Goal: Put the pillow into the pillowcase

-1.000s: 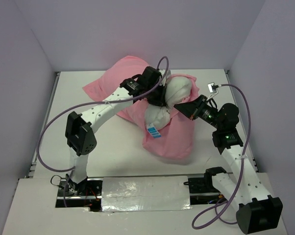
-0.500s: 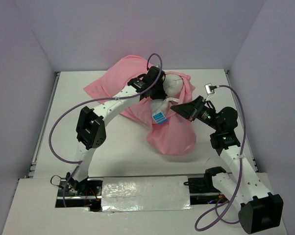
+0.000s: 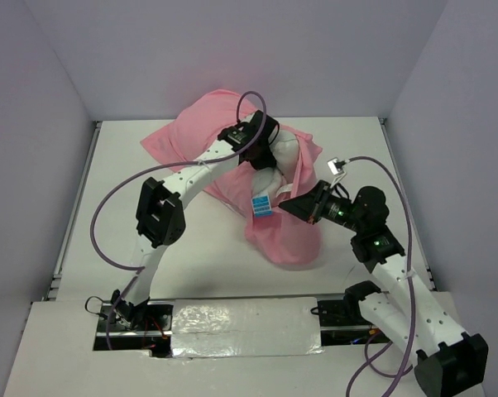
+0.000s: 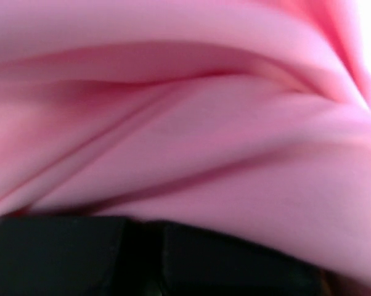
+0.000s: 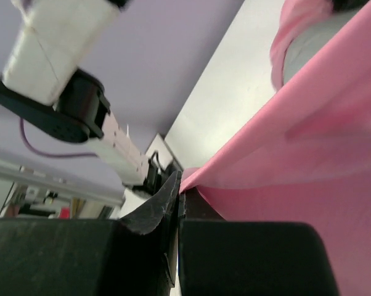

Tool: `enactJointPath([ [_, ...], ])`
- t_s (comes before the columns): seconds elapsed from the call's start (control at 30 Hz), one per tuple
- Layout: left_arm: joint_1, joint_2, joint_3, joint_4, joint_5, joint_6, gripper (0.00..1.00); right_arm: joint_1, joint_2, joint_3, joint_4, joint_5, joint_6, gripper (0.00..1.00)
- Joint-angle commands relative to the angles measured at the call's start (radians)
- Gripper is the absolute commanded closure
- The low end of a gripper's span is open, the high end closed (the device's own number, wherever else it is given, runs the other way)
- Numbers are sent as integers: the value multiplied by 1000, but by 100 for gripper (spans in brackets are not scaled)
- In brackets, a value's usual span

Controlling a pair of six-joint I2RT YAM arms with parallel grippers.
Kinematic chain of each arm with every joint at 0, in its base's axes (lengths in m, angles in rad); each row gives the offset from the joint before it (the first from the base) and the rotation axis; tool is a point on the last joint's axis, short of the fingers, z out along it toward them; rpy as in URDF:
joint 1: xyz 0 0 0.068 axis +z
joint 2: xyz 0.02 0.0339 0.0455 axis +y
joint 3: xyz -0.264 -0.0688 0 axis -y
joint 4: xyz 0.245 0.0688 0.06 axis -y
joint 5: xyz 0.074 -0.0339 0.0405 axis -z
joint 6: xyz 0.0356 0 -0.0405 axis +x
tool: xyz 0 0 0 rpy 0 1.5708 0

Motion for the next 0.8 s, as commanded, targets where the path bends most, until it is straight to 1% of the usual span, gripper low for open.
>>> enactJointPath([
  [0.0,133,68,15,114,-295,-135,100,126,4,7,153,-238,-13,100],
  [0.13,139,96,67,101,-257,-164,100,231,98,10,62,-182,-99,100],
  [0.17,139,97,82,100,-254,-164,100,260,154,7,28,-166,-132,100],
  [0.23,139,90,87,95,-254,-169,100,288,200,25,-30,-79,-212,100],
  [0.27,136,83,78,101,-260,-161,100,291,214,40,6,-68,-225,100],
  [0.33,130,50,40,94,-282,-154,100,288,218,43,163,-74,-161,100],
  [0.37,121,34,-32,111,-303,-161,100,287,219,78,318,-57,-92,100],
  [0.4,116,16,-75,124,-308,-178,100,288,224,106,392,-51,-59,100],
  [0.43,110,-13,-165,147,-309,-186,100,288,243,141,451,-48,-19,100],
  [0.47,107,-21,-198,176,-308,-183,100,288,254,215,585,-65,22,100],
  [0.5,102,-21,-211,175,-318,-190,100,288,263,253,623,-69,95,100],
  [0.53,93,-6,-211,169,-331,-180,100,288,261,298,641,-76,110,100],
  [0.57,88,5,-205,157,-343,-172,100,288,248,377,617,-68,107,100],
  [0.6,84,16,-198,117,-351,-172,100,288,230,408,585,-56,72,100],
  [0.63,79,22,-215,117,-352,-168,100,290,181,434,550,-44,41,100],
  [0.67,78,17,-235,121,-345,-172,100,288,152,471,435,-1,3,100],
  [0.7,78,-7,-290,165,-308,-157,100,288,126,490,357,27,-99,100],
  [0.73,76,-28,-319,208,-285,-129,100,288,80,511,215,61,-141,100],
  [0.77,70,-51,-348,244,-271,-76,100,287,61,508,162,119,-177,100],
])
